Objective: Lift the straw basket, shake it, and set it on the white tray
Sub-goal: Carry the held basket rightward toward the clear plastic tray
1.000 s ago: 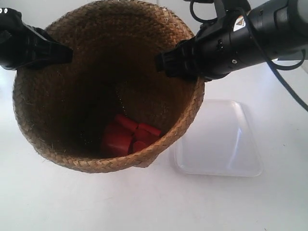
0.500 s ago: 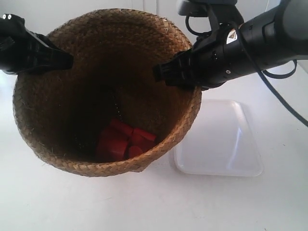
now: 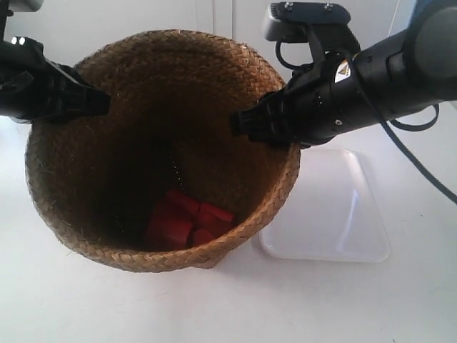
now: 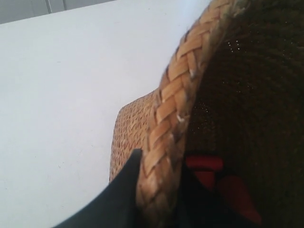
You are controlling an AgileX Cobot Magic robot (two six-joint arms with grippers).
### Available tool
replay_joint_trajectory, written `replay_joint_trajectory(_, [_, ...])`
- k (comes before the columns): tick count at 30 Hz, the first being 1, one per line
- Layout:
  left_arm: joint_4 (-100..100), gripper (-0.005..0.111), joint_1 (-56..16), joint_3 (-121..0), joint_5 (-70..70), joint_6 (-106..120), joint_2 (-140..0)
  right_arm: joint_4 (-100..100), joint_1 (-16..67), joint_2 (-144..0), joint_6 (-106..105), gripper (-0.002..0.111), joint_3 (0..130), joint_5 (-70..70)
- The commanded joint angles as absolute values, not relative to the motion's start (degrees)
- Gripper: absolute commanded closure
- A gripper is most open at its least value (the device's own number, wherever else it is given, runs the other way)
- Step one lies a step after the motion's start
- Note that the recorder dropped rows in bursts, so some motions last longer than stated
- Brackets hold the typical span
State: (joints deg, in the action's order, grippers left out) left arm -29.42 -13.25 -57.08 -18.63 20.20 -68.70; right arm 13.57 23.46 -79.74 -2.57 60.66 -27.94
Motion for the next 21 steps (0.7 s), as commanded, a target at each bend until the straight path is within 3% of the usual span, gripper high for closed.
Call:
replay_joint_trajectory(1, [-31.0,0.107,-13.2,-57.4,-17.0,20.1,-67.9,13.7,23.4,-79.2,-2.3,0.108,60.1,-25.8])
replay_joint_trajectory(6, [-38.9,0.107,-13.4,-65.6,-25.1,25.2,-60.2,19.4,25.7,-69.2,-7.0,0.108,68.3,-29.4])
replay_joint_trajectory(8, [-39.7,0.107,-13.4,-64.0,-21.3,30.1,-58.2,15.2,27.1,-66.6,-6.3,0.108,65.6,-21.8])
replay_joint_trajectory(11, [-38.8,0.107,-11.6,-58.3,-18.3,25.1,-64.7,10.5,24.5,-75.1,5.8,0.108,61.5,-24.0])
replay_joint_trajectory(21, [-40.9,0.107,-11.5,-58.7,-20.1,28.6,-64.1,11.7,25.9,-77.8,2.7,0.108,61.6,-25.8])
